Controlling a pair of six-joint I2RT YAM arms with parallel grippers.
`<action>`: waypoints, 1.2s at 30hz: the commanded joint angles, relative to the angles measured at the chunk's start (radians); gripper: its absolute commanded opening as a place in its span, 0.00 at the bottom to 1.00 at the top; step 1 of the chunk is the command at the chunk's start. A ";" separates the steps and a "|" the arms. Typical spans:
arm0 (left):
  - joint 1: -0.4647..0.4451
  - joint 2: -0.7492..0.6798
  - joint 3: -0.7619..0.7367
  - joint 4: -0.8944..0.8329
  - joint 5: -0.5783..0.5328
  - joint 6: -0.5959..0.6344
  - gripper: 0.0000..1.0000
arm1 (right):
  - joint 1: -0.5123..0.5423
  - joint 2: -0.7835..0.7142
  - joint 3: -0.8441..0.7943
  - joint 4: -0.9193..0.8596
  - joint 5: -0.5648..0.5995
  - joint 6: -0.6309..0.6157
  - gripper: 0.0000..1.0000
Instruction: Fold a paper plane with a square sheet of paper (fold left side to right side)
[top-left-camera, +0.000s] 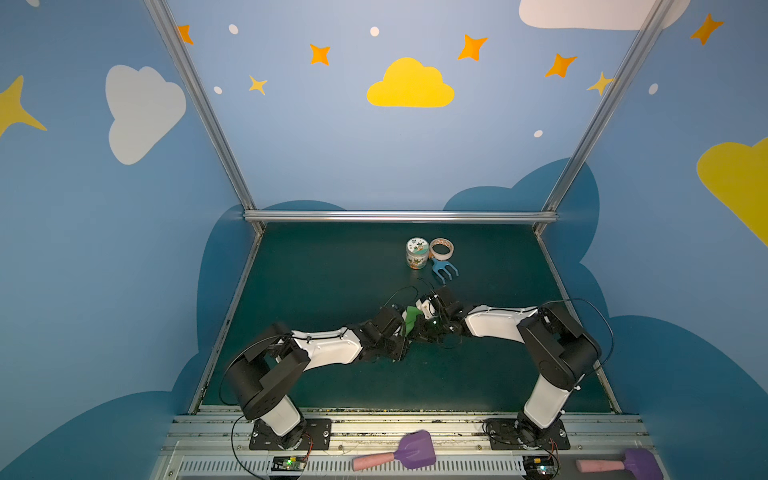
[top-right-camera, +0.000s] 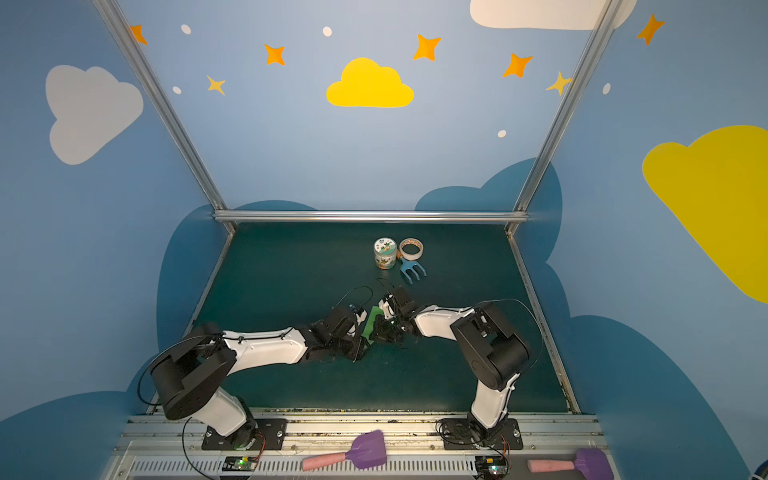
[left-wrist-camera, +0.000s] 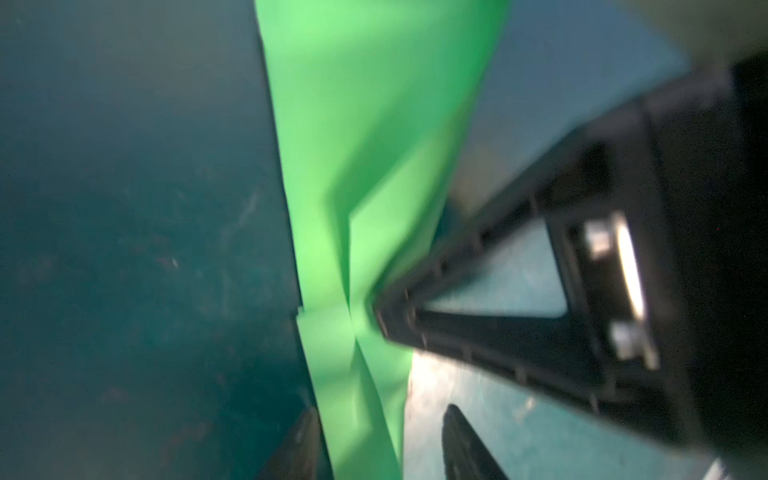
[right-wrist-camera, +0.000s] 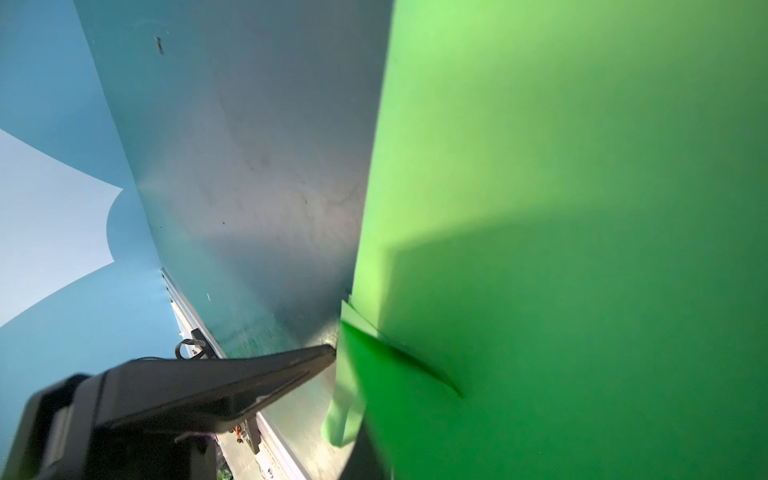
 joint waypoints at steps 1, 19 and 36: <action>0.000 -0.028 -0.018 -0.077 0.018 0.025 0.57 | -0.004 0.012 0.005 0.006 0.016 -0.005 0.00; -0.006 0.052 -0.011 -0.066 -0.019 0.027 0.48 | -0.004 -0.001 0.008 0.001 0.002 -0.007 0.00; -0.006 0.068 -0.053 -0.034 -0.037 0.003 0.31 | -0.006 -0.093 0.051 -0.036 -0.026 -0.006 0.07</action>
